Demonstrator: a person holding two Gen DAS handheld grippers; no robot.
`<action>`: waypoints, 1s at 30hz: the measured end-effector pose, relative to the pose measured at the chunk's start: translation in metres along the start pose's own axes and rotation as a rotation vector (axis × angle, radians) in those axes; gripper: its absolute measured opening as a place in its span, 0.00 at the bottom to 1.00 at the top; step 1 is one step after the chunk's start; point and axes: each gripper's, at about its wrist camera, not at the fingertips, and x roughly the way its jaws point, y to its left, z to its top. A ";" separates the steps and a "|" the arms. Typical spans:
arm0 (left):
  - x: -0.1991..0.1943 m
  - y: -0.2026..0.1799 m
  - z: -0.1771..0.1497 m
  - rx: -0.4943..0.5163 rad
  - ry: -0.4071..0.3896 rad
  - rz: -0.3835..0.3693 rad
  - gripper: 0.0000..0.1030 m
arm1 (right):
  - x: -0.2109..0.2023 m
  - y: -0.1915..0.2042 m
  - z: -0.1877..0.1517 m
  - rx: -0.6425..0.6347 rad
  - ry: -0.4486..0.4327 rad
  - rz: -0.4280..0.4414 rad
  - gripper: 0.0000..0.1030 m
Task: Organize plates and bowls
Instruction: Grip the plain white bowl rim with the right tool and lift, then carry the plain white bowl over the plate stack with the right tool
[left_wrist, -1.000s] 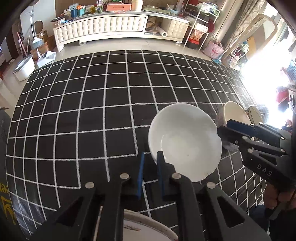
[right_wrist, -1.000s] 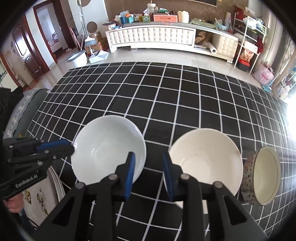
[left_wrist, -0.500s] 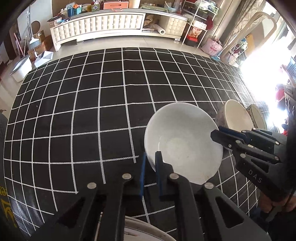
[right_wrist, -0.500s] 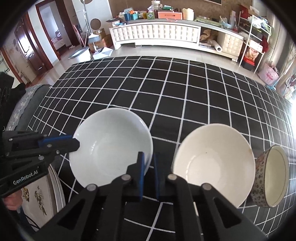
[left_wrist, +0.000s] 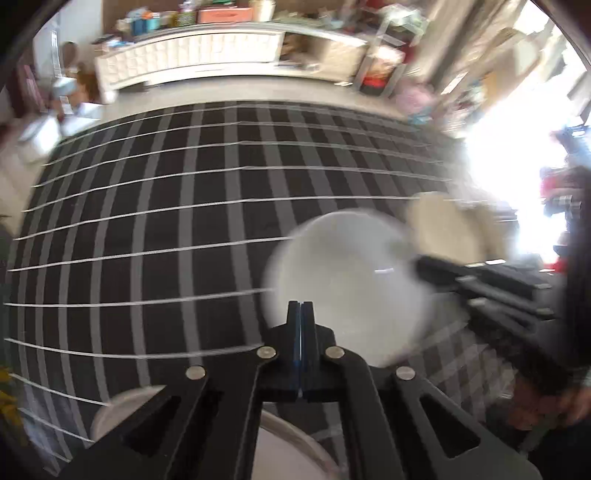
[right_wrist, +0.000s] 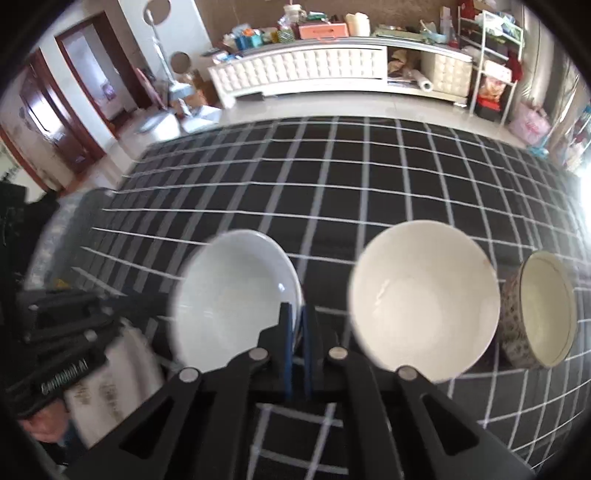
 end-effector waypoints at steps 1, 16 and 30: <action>-0.007 -0.010 -0.001 0.017 -0.011 0.011 0.00 | -0.003 0.005 -0.001 -0.002 0.002 -0.007 0.07; -0.019 -0.006 -0.023 0.018 -0.035 0.127 0.21 | -0.005 0.004 -0.022 -0.003 0.028 -0.096 0.05; 0.029 0.002 -0.008 0.003 0.054 0.088 0.21 | 0.005 -0.014 -0.017 0.019 0.025 -0.091 0.06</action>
